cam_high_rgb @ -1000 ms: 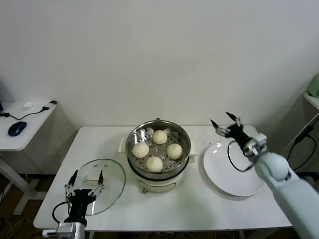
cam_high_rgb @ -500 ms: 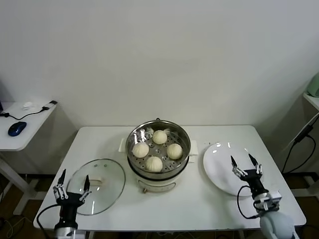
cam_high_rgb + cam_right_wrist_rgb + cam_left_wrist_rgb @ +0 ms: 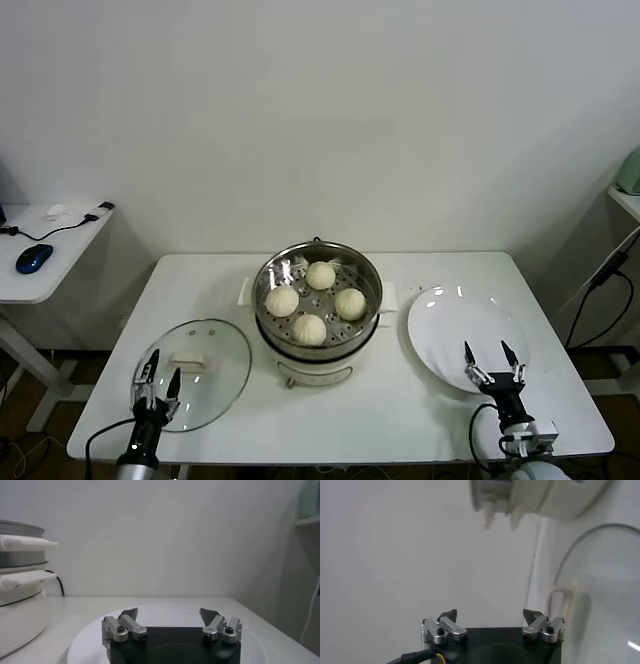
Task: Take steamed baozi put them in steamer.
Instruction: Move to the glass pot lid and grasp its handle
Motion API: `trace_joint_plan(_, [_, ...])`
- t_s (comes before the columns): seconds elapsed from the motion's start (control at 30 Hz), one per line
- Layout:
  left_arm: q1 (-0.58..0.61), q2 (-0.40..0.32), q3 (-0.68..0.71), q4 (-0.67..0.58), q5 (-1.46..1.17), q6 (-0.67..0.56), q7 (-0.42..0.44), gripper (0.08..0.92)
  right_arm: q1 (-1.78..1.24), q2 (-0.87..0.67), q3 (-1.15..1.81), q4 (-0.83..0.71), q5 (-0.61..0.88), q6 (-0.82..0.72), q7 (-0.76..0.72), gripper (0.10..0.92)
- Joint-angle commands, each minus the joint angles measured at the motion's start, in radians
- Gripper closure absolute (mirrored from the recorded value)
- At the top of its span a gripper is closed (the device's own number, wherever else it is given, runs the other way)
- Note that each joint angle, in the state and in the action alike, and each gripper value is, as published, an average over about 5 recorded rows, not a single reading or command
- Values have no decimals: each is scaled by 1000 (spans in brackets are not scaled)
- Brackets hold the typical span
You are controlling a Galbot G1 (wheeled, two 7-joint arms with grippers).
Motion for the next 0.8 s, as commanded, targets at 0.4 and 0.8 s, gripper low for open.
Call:
trace_joint_plan(0.4, [-137, 8, 20, 163, 134, 17, -32, 177, -38, 46, 34, 12, -27, 16, 7, 203])
trace_joint_plan(0.8, [-189, 10, 36, 239, 157, 25, -26, 177, -41, 50, 42, 22, -36, 17, 8, 203])
